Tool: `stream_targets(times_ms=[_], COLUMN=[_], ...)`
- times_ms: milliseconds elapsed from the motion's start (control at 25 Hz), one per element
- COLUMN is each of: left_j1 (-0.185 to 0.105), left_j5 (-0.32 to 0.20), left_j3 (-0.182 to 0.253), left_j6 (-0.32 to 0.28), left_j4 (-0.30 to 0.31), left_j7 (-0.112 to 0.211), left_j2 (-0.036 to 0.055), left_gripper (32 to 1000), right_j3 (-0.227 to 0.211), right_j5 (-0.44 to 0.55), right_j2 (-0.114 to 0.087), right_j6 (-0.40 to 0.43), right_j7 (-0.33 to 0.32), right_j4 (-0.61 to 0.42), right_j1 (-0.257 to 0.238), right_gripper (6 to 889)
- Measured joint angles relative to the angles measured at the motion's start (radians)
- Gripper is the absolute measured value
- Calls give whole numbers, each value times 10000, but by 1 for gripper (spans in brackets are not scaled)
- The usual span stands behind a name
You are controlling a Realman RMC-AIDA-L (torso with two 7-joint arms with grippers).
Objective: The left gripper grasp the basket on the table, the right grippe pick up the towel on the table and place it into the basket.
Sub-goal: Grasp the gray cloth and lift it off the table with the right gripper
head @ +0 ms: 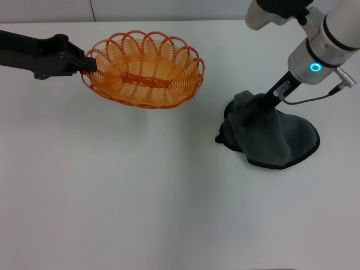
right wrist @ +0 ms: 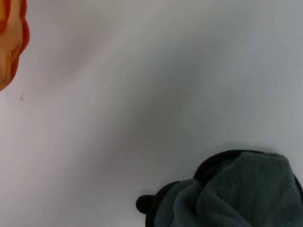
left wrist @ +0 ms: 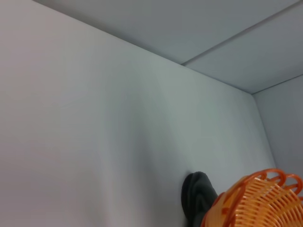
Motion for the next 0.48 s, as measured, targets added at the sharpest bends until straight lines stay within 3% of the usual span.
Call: stream_targets(times_ms=[480], left_j1=[-6], left_j5=[-21], left_j3=[8], left_j6=[-1], left_j4=[0], left_j7=[17], left_j2=[0], left_gripper=[99], right_j3=[0], right_j5=[1], right_j2=[40], right_j6=[56], right_j7=[-48], right_j4=[9], right_j1=[-17], right_gripper=[860])
